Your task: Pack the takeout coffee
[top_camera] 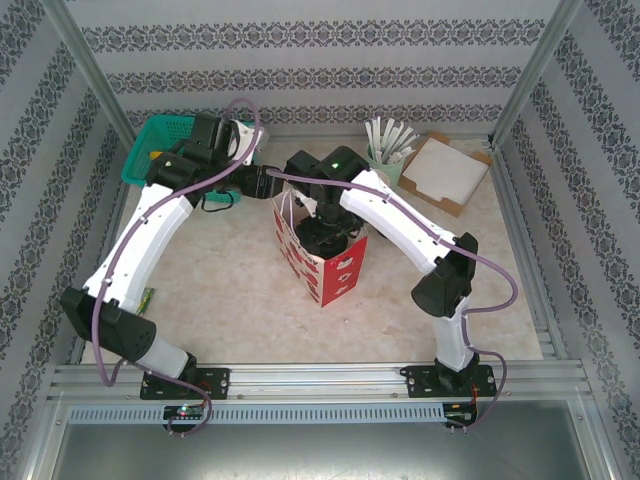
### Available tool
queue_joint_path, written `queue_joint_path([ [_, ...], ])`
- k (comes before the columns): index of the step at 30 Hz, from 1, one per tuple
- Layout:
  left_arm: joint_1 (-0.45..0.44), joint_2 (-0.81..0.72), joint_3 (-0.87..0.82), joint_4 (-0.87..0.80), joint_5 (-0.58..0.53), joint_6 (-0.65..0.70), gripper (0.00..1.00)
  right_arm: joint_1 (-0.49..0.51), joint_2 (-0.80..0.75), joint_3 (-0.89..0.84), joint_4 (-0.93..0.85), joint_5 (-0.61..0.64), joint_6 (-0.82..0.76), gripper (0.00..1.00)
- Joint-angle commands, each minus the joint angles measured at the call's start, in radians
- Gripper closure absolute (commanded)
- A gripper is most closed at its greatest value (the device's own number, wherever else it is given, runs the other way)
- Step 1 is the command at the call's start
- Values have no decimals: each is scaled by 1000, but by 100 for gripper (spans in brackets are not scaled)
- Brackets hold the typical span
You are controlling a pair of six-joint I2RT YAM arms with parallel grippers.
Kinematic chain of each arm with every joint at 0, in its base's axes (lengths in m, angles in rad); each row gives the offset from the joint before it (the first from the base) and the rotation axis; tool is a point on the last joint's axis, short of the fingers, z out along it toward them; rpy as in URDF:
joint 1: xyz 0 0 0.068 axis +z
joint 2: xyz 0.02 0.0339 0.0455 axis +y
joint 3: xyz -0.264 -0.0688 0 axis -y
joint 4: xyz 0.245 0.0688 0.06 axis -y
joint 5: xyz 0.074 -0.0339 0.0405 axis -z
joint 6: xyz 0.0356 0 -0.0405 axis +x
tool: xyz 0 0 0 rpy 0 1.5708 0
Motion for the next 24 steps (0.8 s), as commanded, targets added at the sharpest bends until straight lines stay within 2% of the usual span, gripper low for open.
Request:
queue_joint_path([
  [1, 6, 65, 58, 13, 42, 119, 31, -7, -44, -12, -10, 4, -36, 37],
  [9, 5, 185, 157, -45, 106, 261, 33, -7, -55, -32, 3, 3, -32, 37],
  [14, 5, 236, 212, -97, 113, 304, 40, -7, -60, -43, 4, 3, -29, 37],
  [24, 6, 219, 206, -147, 124, 396, 57, -8, -70, -55, 4, 9, -23, 37],
])
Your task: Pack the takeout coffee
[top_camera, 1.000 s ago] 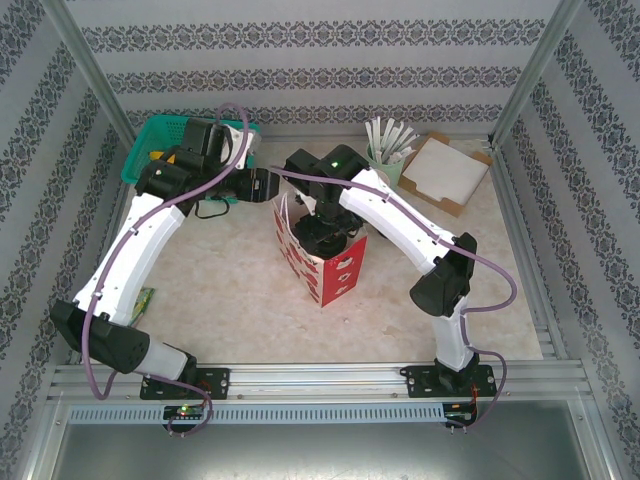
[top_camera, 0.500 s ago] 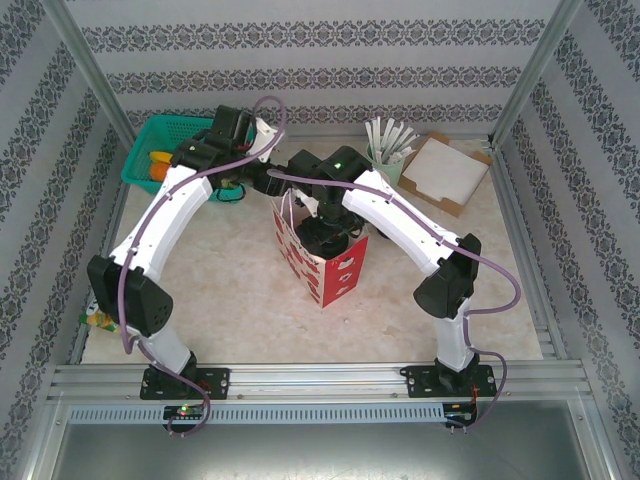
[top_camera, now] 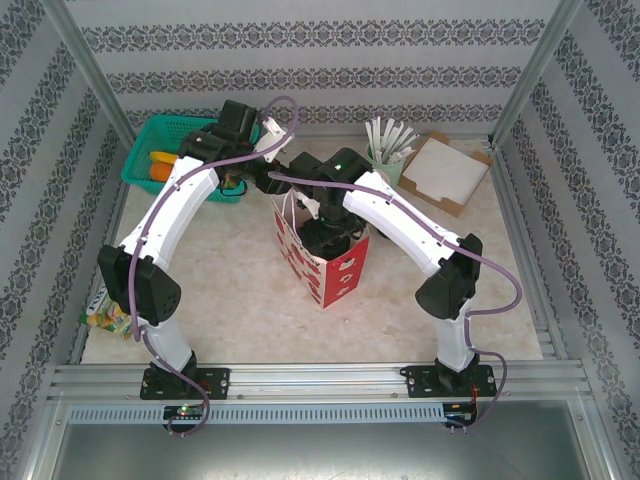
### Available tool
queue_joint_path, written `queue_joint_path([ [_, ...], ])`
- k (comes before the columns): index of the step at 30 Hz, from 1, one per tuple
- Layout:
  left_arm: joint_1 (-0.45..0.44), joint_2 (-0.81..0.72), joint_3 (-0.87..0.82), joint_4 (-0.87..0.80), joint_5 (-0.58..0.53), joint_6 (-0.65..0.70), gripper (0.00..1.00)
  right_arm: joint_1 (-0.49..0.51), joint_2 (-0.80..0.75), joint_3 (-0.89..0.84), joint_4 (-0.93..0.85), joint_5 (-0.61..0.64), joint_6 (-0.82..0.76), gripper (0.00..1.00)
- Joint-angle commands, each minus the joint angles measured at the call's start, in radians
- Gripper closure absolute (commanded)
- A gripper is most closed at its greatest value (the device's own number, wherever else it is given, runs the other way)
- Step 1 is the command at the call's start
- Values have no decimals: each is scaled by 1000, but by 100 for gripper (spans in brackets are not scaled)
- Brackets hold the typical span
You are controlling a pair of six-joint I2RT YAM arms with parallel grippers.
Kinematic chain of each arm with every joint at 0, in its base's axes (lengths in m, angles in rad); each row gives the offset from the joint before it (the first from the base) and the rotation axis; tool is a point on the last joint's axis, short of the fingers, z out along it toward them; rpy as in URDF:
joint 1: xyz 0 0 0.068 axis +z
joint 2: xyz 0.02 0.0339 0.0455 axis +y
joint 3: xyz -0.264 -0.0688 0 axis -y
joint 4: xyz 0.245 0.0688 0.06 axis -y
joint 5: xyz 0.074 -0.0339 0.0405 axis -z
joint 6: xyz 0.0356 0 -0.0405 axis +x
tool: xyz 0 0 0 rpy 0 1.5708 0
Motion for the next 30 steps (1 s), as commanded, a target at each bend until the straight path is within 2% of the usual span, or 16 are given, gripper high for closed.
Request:
queue_joint_path([
  [1, 5, -16, 24, -58, 21, 65, 59, -8, -44, -13, -5, 10, -5, 37],
  [5, 6, -34, 2, -44, 29, 74, 65, -9, -44, -17, -5, 8, -5, 37],
  [8, 6, -47, -7, -30, 32, 74, 75, -9, -41, -16, -13, 9, -3, 37],
  [13, 5, -62, -13, -18, 69, 70, 86, -15, -31, -18, -41, 22, 6, 37],
  [18, 6, -78, -38, 0, 53, 61, 100, -23, -7, -16, -81, 31, 12, 37],
  [30, 6, -88, -84, 49, 15, 4, 100, -23, 46, -21, -91, 8, -6, 37],
])
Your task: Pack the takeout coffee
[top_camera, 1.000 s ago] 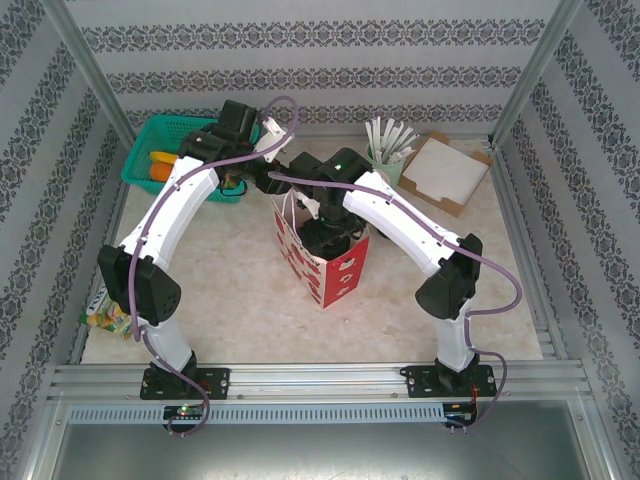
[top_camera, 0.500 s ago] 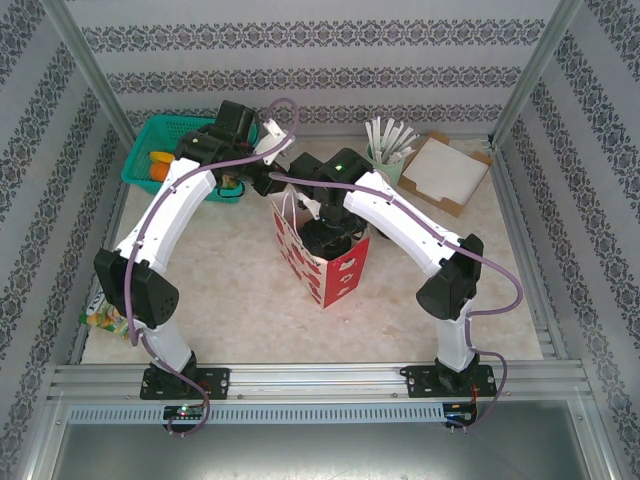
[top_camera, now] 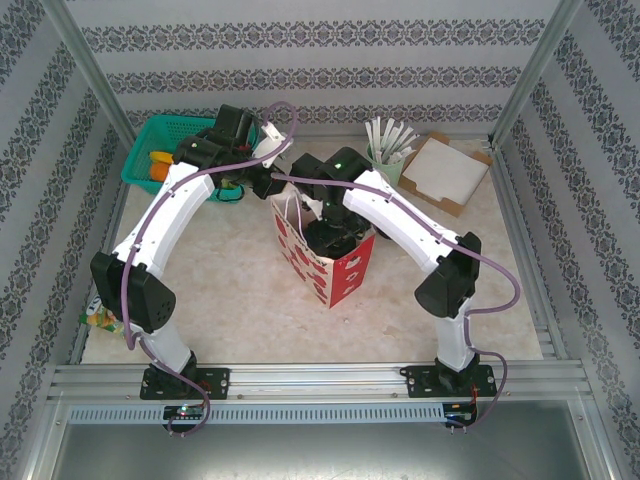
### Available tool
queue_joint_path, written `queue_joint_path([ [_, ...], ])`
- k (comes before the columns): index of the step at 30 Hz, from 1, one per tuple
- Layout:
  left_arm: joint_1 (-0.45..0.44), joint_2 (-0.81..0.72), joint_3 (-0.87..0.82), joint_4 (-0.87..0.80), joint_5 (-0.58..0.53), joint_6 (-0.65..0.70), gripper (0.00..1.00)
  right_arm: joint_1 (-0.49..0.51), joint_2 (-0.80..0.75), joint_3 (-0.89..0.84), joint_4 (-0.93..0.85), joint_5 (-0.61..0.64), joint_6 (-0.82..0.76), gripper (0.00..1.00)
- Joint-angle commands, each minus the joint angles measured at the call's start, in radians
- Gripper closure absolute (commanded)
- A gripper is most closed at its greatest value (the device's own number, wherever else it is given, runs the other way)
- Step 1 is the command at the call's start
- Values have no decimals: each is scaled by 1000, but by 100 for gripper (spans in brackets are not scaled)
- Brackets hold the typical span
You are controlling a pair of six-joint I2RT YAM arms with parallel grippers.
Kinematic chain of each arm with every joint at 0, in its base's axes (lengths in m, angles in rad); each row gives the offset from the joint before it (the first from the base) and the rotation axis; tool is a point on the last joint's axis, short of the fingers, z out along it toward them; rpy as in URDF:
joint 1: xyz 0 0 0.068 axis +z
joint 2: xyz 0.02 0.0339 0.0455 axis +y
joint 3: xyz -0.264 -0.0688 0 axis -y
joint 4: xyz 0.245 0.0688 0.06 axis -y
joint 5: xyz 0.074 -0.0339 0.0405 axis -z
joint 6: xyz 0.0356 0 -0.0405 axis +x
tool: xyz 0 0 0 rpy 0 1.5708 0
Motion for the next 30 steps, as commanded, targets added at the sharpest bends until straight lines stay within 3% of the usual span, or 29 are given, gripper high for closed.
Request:
queue_joint_path([
  [1, 5, -30, -13, 28, -13, -30, 100, -3, 31, -16, -50, -4, -12, 37],
  [10, 5, -33, -28, 74, -75, -59, 100, -8, 30, -86, -9, -17, -30, 37],
  [16, 5, -39, -59, 145, -67, -118, 100, -16, 22, -130, 61, -18, 1, 38],
  [30, 5, -38, -63, 142, -81, -129, 100, -21, 13, -185, 124, -42, 9, 38],
])
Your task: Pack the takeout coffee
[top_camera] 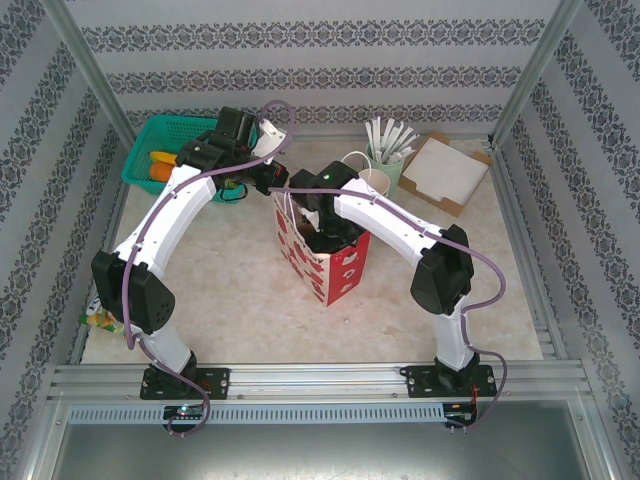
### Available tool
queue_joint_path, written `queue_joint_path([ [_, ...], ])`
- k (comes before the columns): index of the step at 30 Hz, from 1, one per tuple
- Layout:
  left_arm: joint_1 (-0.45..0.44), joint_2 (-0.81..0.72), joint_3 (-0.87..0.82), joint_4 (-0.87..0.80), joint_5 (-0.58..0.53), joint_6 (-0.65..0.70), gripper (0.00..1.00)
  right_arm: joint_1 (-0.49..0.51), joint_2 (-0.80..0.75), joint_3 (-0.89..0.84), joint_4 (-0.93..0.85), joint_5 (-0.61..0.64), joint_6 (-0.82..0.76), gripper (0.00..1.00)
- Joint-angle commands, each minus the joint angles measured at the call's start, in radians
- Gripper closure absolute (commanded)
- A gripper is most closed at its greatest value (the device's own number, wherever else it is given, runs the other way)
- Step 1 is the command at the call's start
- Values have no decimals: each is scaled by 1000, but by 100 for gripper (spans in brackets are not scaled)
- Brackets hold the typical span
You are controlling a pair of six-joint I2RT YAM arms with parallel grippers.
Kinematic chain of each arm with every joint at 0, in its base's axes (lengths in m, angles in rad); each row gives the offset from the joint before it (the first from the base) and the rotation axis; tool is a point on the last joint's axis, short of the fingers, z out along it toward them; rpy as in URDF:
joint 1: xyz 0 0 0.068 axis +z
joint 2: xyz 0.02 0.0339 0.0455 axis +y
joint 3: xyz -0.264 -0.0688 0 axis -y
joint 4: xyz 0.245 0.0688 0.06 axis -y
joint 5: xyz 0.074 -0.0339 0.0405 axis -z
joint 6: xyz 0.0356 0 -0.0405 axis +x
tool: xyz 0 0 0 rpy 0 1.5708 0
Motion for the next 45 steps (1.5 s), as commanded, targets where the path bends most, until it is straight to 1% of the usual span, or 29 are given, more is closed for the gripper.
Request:
queue_joint_path([
  [1, 6, -28, -10, 26, -31, -20, 100, -13, -13, -14, 6, -21, 9, 38],
  [14, 6, -29, -12, 30, 23, -8, 100, -26, -6, -17, 29, -25, 26, 38],
  [21, 6, -29, -6, 22, 25, -7, 100, -27, -6, -7, 46, -10, 26, 39],
  [45, 6, -29, -4, 28, 1, -11, 100, -34, -1, -36, 46, -18, 37, 39],
])
